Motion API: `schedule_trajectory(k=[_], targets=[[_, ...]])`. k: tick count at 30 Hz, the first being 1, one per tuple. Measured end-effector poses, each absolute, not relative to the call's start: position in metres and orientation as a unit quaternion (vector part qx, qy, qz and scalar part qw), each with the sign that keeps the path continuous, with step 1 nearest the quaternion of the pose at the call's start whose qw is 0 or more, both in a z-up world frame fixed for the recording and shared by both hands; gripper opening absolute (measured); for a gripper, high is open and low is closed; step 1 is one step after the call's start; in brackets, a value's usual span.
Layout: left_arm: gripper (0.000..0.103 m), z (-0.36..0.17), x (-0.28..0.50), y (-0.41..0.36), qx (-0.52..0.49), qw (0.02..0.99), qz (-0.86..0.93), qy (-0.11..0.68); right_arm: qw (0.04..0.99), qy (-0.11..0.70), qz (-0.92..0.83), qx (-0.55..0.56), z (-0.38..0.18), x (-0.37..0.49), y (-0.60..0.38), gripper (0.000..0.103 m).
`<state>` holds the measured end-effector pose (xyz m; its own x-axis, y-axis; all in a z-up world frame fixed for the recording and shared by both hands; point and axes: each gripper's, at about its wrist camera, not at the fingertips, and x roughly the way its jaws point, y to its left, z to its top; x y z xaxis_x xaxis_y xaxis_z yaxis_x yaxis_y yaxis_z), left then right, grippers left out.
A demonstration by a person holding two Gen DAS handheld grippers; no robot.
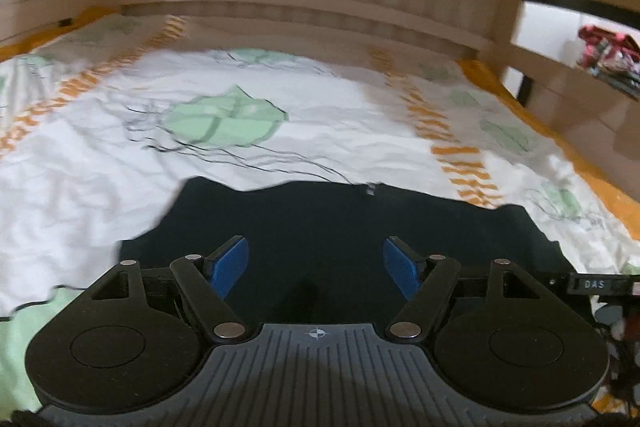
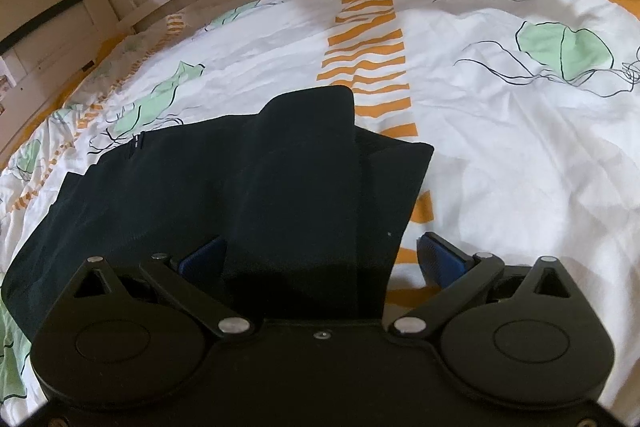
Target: Fold large clothes
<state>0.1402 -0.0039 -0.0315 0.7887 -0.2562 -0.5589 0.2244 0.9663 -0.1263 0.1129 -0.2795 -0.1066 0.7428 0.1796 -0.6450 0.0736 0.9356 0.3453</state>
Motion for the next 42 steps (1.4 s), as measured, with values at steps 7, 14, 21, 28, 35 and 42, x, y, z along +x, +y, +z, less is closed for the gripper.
schedule_trajectory(k=[7,14,21,28,35,42], targets=[[0.073,-0.07,0.161,-0.039,0.006,0.93,-0.137,0.342,0.917,0.357,0.029,0.177,-0.107,0.113,-0.28,0.102],[0.079,-0.092,0.153,-0.045,0.034,0.938,-0.134,0.318,0.917,0.357,0.028,0.176,-0.107,0.113,-0.28,0.103],[0.08,-0.098,0.156,-0.039,0.022,0.934,-0.146,0.327,0.918,0.355,0.028,0.174,-0.108,0.113,-0.278,0.103],[0.081,-0.1,0.157,-0.04,0.021,0.935,-0.147,0.322,0.914,0.362,0.03,0.182,-0.107,0.115,-0.279,0.103],[0.081,-0.1,0.158,-0.038,0.019,0.935,-0.148,0.323,0.871,0.415,0.068,0.255,-0.101,0.109,-0.289,0.103],[0.08,-0.1,0.158,-0.039,0.023,0.935,-0.147,0.322,0.807,0.434,0.111,0.385,-0.109,0.094,-0.304,0.103]])
